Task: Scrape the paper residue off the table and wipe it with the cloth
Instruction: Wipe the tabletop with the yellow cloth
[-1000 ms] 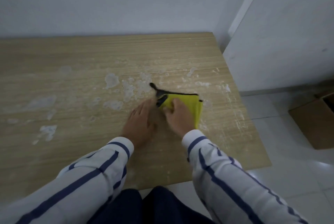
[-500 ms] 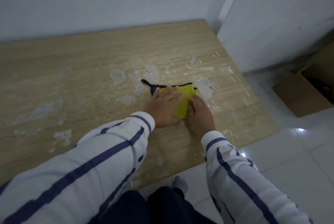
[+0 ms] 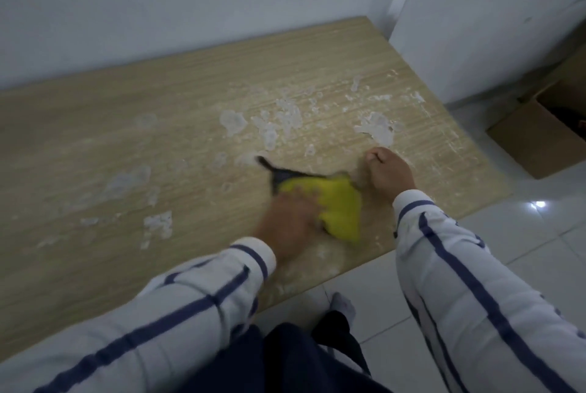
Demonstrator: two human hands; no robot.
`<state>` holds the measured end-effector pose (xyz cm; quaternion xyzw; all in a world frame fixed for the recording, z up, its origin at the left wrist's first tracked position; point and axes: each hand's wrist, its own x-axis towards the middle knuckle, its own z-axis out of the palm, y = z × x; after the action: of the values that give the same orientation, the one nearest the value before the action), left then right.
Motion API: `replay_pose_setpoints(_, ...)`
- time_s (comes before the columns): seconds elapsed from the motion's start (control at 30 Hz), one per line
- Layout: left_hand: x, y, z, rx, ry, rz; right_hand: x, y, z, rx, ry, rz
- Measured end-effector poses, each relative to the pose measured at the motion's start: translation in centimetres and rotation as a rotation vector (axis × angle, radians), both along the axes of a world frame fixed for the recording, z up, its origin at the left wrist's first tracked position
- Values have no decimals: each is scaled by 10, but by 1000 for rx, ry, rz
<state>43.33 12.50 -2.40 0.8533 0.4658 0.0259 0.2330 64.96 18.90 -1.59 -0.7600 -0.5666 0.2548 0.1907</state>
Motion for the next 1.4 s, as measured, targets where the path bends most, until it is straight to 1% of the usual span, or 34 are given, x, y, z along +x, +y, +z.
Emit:
replay_pose_setpoints(0.07,19,-37,7,96,-124,-285,0,1,3,-48,1,2)
replay_pose_setpoints(0.1,23,-47,12,159,-164,-364,0,1,4,-67,0,2)
replay_pose_setpoints(0.13,22,-49,16,139,-216,-321,-1,2,5,-78,-6,8)
replay_pose_setpoints(0.17,16,-42,19,110,-250,-212,-1,2,5,-81,-16,19)
replay_pose_setpoints(0.23,-8,-17,17,155,-351,146,-2,1,4,-83,-29,38)
replay_pose_setpoints(0.27,-23,-2,14,211,-342,323,-3,0,2,-86,-26,43)
replay_pose_setpoints(0.3,-39,11,8,277,-270,455,-4,0,1,-90,-21,43)
replay_pose_setpoints(0.33,-52,19,1,266,-156,541,-6,1,-1,-93,-17,37)
replay_pose_setpoints(0.37,-58,21,-3,197,-50,555,-9,1,-4,-90,-18,27)
replay_pose_setpoints(0.43,-60,12,-9,107,108,446,-16,-2,-11,-55,-57,17)
replay_pose_setpoints(0.5,-51,-8,-13,108,119,226,-24,-8,-20,8,-165,40)
replay_pose_setpoints(0.57,-44,-32,-12,104,50,-6,-34,-15,-31,75,-276,74)
replay_pose_setpoints(0.6,-45,-39,-14,112,50,-72,-38,-18,-35,87,-311,73)
replay_pose_setpoints(0.63,-50,-41,-14,107,89,-65,-41,-20,-36,85,-329,64)
replay_pose_setpoints(0.67,-58,-37,-16,101,119,32,-43,-20,-38,77,-338,56)
replay_pose_setpoints(0.7,-70,-30,-18,97,129,193,-46,-19,-38,71,-341,53)
replay_pose_setpoints(0.77,-95,-15,-18,117,83,577,-54,-17,-35,68,-333,66)
replay_pose_setpoints(0.8,-104,-10,-17,129,52,719,-61,-16,-34,71,-323,85)
replay_pose_setpoints(0.83,-109,-7,-14,130,33,772,-68,-14,-33,73,-310,109)
replay_pose_setpoints(0.87,-109,-8,-12,126,60,727,-77,-13,-32,75,-297,137)
replay_pose_setpoints(0.93,-98,-20,-11,100,136,434,-95,-9,-31,84,-269,181)
replay_pose_setpoints(0.97,-90,-32,-11,88,133,258,-104,-8,-31,90,-254,197)
replay_pose_setpoints(1.03,-83,-57,-8,60,50,-32,-124,-5,-28,87,-237,241)
replay_pose_setpoints(1.07,-85,-64,-8,33,49,-99,-134,-3,-27,87,-235,275)
replay_pose_setpoints(1.1,-94,-66,-8,23,77,-85,-145,-3,-25,95,-233,317)
replay_pose_setpoints(1.13,-105,-63,-11,44,104,29,-155,-3,-24,109,-232,364)
replay_pose_setpoints(1.17,-120,-58,-13,83,116,225,-164,-4,-22,121,-230,410)
replay_pose_setpoints(1.2,-137,-52,-15,111,113,474,-173,-5,-22,130,-228,451)
replay_pose_setpoints(1.23,-156,-46,-14,93,120,703,-181,-6,-21,134,-229,486)
replay_pose_setpoints(1.27,-171,-40,-13,63,113,872,-190,-7,-21,134,-229,515)
replay_pose_setpoints(1.3,-181,-38,-10,53,96,951,-198,-8,-22,132,-227,540)
replay_pose_setpoints(1.33,-186,-37,-10,68,92,943,-206,-10,-22,126,-222,563)
replay_pose_setpoints(1.37,-187,-39,-8,87,118,845,-214,-11,-23,120,-215,582)
replay_pose_setpoints(1.4,-183,-45,-8,81,151,685,-220,-11,-23,117,-206,593)
